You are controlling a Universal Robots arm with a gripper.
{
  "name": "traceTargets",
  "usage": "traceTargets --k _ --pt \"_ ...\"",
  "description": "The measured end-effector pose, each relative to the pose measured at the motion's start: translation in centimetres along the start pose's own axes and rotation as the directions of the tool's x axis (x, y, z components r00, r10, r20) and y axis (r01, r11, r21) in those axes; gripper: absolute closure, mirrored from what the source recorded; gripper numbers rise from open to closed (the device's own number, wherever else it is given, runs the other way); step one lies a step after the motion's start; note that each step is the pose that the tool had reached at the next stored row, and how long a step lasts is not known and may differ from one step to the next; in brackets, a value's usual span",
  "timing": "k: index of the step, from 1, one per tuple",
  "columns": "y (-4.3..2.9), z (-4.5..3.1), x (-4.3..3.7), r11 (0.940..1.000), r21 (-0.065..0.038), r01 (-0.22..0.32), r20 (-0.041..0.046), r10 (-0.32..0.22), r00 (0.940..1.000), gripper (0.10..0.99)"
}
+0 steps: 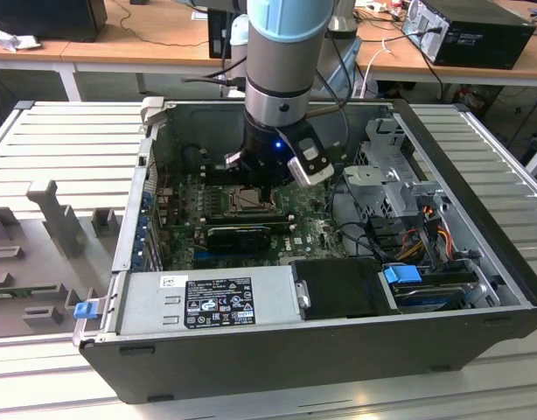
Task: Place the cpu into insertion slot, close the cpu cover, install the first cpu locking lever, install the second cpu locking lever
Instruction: 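Install the second cpu locking lever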
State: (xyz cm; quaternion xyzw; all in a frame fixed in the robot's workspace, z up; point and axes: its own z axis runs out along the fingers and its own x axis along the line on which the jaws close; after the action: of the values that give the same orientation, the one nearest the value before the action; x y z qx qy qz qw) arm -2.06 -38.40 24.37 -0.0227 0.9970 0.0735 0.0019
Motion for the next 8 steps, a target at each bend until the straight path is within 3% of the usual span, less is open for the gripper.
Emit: traceTargets --k 2,3,4,6,8 --pt "-0.15 0.26 0.49 1.0000 -0.001 0.001 -0.0002 -0.001 1.0000 0.980" --pt "-0.19 0.42 1.20 1.0000 -0.005 0.003 -0.0003 -0.003 1.0000 0.980" --pt "-0.17 0.53 2.15 0.9999 -0.015 0.004 0.0000 -0.004 1.0000 0.980" --pt "-0.16 0.62 2.61 0.9998 -0.021 0.005 0.0001 -0.005 1.0000 0.980" --pt "-0.26 1.32 3.05 0.9997 -0.025 0.009 -0.0001 -0.009 1.0000 0.980"
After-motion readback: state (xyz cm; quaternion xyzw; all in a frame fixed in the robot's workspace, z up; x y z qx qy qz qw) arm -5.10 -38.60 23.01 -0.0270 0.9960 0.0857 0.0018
